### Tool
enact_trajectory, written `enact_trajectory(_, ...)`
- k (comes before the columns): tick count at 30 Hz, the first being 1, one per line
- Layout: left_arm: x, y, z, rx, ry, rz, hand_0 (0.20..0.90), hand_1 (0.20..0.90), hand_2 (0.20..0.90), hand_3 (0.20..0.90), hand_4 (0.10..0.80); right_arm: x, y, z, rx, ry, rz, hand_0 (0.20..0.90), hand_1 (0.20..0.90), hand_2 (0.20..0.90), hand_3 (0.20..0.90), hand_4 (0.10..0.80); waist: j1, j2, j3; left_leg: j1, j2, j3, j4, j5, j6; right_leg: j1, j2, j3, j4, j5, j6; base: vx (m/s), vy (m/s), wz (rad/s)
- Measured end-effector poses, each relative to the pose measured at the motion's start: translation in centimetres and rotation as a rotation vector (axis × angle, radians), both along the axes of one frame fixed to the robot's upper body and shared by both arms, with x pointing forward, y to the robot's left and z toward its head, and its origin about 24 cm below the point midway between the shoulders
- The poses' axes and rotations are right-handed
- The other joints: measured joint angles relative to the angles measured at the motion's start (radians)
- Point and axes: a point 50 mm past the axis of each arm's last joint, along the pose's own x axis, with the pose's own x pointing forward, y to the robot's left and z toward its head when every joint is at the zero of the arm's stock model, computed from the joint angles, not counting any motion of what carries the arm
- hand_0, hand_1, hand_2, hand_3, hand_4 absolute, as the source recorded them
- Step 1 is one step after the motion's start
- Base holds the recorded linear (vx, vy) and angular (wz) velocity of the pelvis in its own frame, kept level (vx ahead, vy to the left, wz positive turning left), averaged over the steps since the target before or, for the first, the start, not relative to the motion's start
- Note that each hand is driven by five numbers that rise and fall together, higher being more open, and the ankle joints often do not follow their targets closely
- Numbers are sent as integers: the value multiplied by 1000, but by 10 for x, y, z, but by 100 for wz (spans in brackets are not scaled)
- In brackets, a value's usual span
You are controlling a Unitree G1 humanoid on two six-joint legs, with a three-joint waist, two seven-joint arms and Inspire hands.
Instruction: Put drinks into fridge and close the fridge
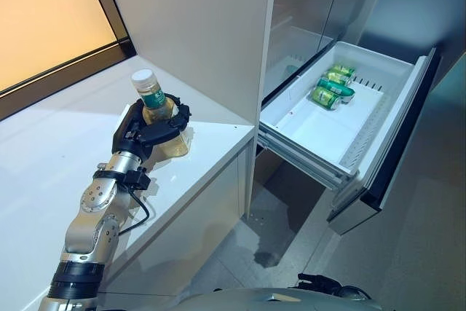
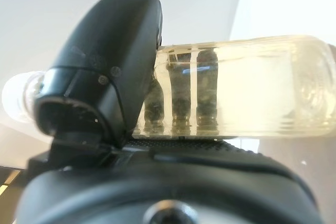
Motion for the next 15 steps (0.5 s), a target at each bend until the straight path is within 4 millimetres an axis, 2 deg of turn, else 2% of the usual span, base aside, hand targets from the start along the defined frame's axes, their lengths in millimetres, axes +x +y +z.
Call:
enact_trajectory(4, -2, -1, -1, -1, -14, -5, 300, 300, 300, 200, 100, 0, 0, 0, 0, -1, 5, 900, 900, 900, 900, 800, 0, -1, 2, 0, 0, 0, 0, 0, 0, 0, 0, 0, 0, 0, 0, 0, 0, 0)
enact_trajectory(7, -2, -2, -1, -2, -17, -6, 300, 300, 300, 200, 100, 3, 1, 1, -9, -11, 84, 900, 900, 900, 900, 800, 1, -2, 3, 0, 0, 0, 0, 0, 0, 0, 0, 0, 0, 0, 0, 0, 0, 0)
enact_trajectory(15, -3, -6, 0, -1, -44, -33, 300, 300, 300, 200, 100, 41, 19, 15, -63, -123, 573, 900, 900, 900, 900, 800, 3, -12, 10, 0, 0, -2, 0, 0, 0, 2, 0, -3, 1, 0, 0, 0, 0, 0)
